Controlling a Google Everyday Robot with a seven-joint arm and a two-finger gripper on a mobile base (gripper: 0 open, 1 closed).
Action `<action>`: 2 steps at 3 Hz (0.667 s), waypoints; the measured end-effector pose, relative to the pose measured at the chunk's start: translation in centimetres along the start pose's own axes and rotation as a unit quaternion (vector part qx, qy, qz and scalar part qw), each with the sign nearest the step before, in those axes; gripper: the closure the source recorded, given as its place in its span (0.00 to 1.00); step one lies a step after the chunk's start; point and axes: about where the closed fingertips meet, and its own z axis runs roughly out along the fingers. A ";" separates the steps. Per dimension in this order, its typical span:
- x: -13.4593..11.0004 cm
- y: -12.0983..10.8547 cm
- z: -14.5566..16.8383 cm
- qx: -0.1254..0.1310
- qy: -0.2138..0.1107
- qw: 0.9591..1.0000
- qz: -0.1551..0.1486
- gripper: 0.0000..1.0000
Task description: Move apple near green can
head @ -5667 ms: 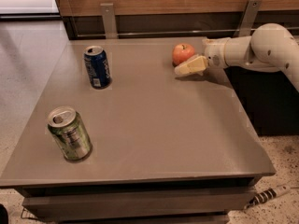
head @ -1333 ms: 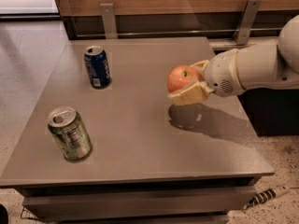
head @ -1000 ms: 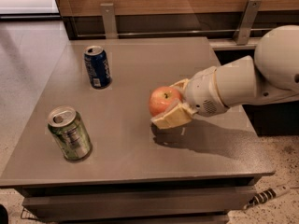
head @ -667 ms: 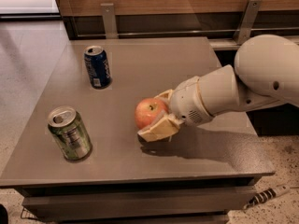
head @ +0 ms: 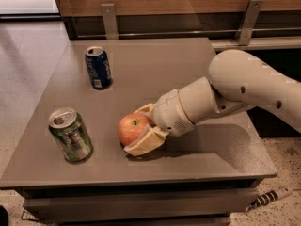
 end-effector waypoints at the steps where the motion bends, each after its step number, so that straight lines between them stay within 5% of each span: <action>1: -0.2 0.1 0.0 -0.004 -0.001 1.000 -0.002 0.83; 2: -0.3 0.1 0.0 -0.005 -0.001 1.000 -0.003 0.53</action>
Offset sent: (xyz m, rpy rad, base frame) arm -0.0005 0.0010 0.0004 0.0020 0.0022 0.0095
